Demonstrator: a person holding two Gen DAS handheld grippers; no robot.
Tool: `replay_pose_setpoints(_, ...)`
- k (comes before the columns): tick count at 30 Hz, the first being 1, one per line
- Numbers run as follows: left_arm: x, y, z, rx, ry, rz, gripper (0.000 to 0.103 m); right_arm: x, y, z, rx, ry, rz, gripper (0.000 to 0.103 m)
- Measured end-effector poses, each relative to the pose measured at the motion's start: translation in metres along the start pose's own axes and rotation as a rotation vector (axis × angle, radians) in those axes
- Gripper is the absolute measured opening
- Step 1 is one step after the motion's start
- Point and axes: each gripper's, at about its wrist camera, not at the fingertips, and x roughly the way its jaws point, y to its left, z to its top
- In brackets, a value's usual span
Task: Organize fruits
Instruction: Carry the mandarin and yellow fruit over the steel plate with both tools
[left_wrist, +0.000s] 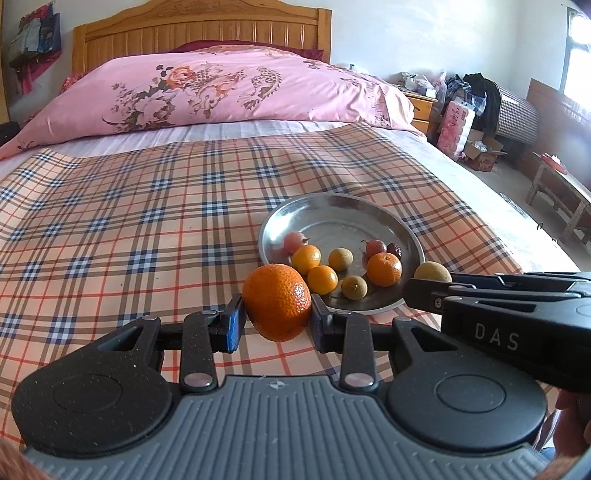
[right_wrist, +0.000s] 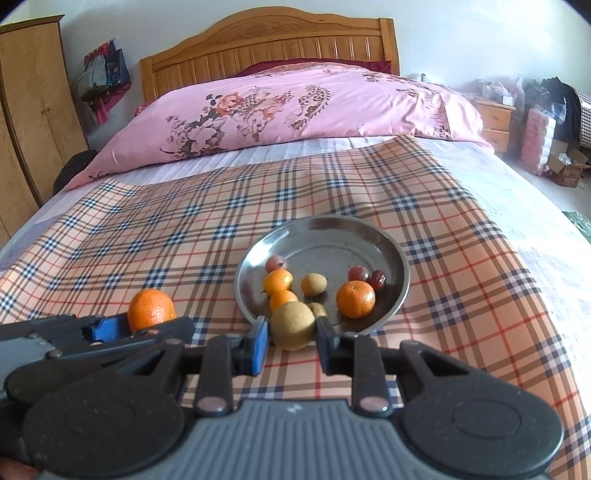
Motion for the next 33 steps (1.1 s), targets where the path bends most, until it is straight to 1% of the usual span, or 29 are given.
replay_pose_setpoints(14,0.004,-0.011,0.01,0.015,-0.01,-0.01,0.039,0.0,-0.011,0.01,0.005,-0.011,-0.006,0.025)
replay_pose_setpoints(33,0.015,-0.015,0.021,0.021,-0.02,-0.013,0.039,0.005,-0.021,0.023,0.007,-0.021,-0.017,0.025)
